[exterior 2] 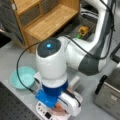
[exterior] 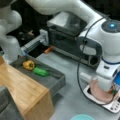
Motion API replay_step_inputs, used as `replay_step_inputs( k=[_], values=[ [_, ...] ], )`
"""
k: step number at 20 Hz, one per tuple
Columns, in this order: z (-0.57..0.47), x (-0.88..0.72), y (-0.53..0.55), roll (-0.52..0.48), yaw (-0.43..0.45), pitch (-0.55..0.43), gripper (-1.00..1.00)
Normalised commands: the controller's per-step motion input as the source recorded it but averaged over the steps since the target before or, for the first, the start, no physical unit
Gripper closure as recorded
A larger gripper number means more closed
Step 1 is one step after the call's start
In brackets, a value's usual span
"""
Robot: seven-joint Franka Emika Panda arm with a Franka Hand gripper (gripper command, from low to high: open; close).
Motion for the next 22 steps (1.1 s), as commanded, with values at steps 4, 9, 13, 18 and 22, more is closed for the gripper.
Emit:
replay_step_inputs(
  k=[4, 9, 13, 18, 22],
  values=[
    [-0.04, 0.08, 0.00, -0.228, 0.016, 0.069, -1.00],
    [-0.07, -0.02, 0.01, -0.237, 0.012, 0.064, -1.00],
    [-0.13, -0.10, 0.03, -0.248, 0.000, 0.047, -1.00],
    [-0.08, -0.06, 0.03, -0.244, -0.002, 0.018, -1.00],
    [-0.04, -0.03, 0.04, -0.241, -0.002, 0.000, -1.00]
  ],
)
